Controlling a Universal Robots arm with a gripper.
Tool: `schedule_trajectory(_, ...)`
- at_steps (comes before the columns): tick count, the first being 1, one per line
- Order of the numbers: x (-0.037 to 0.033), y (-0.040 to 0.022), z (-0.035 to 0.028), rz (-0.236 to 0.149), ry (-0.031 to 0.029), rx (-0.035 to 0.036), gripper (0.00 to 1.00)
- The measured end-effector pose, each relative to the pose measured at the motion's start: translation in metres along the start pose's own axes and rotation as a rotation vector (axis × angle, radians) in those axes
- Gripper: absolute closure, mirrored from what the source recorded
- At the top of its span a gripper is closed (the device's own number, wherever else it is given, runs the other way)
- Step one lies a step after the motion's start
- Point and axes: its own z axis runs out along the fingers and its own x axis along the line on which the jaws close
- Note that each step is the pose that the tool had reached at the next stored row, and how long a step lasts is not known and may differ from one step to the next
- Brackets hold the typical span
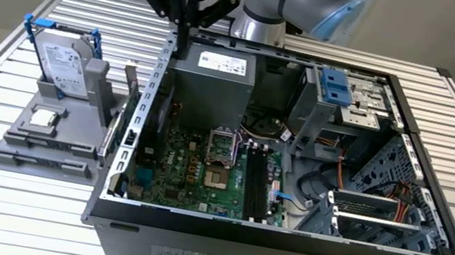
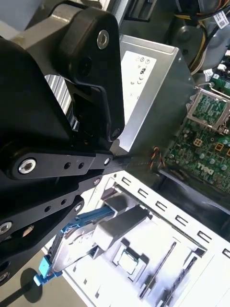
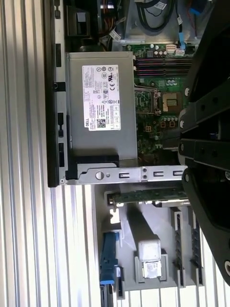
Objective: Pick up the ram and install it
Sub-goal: 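Reach for the ram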
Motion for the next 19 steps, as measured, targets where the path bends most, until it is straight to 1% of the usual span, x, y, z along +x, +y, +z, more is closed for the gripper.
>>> schedule_trajectory(12, 0.0108, -0.0008, -0.0002, 0.000, 0.0000, 0.0000, 1.00)
schedule_trajectory(19, 0.0189, -0.0013, -0.0004, 0.000, 0.0000, 0.0000, 1.00)
